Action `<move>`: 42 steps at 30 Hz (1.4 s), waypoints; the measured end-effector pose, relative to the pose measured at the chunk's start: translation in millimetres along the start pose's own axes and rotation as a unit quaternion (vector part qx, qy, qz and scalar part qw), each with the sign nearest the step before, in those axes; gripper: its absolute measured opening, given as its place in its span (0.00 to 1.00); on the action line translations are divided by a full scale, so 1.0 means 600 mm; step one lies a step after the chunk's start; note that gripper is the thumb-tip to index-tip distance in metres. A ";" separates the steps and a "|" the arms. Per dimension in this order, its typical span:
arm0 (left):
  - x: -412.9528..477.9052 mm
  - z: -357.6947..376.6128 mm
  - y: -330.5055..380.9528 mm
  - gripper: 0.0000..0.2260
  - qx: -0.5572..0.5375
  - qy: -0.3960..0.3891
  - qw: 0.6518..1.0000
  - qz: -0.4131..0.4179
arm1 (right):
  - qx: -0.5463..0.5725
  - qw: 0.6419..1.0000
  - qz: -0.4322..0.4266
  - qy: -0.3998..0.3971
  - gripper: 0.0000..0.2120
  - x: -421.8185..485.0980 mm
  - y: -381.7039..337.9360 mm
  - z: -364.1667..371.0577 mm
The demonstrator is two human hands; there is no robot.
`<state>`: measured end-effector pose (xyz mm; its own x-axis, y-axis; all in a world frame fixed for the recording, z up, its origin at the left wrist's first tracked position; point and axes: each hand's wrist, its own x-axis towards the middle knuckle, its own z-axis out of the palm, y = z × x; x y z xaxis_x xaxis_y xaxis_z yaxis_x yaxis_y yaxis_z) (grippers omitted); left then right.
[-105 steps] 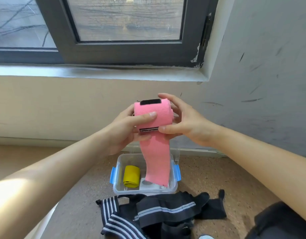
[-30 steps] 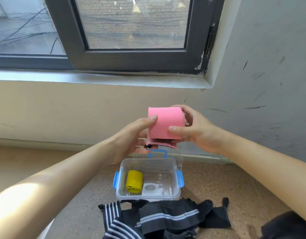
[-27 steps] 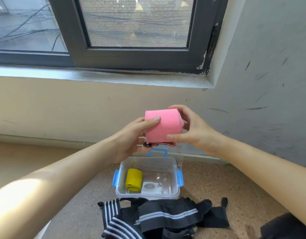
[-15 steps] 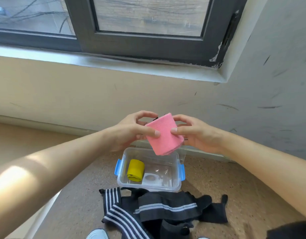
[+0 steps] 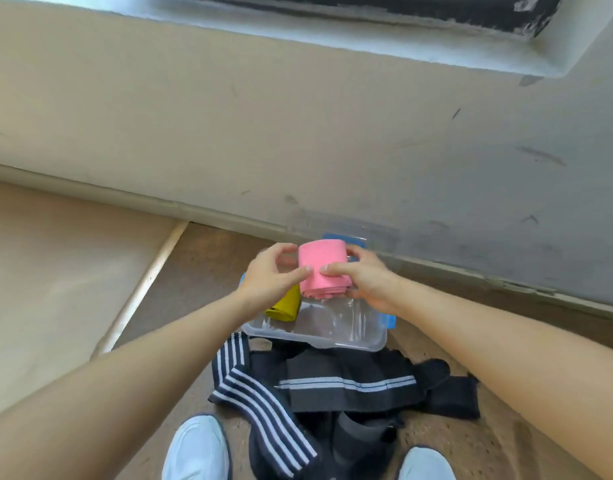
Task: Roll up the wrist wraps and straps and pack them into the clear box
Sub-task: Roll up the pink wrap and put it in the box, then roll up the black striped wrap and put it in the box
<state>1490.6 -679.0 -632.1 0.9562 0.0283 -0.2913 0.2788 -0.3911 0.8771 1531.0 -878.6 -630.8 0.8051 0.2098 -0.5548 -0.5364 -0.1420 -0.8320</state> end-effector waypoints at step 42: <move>-0.028 0.031 -0.211 0.32 0.505 -0.016 0.847 0.162 | -0.506 0.857 -0.057 -0.078 0.31 0.112 0.118 -0.029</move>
<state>1437.6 -646.9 -745.2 0.9606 -0.2496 -0.1223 -0.2318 -0.9622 0.1426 1551.5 -891.5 -727.0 0.7513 0.3946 -0.5290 0.1024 -0.8616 -0.4972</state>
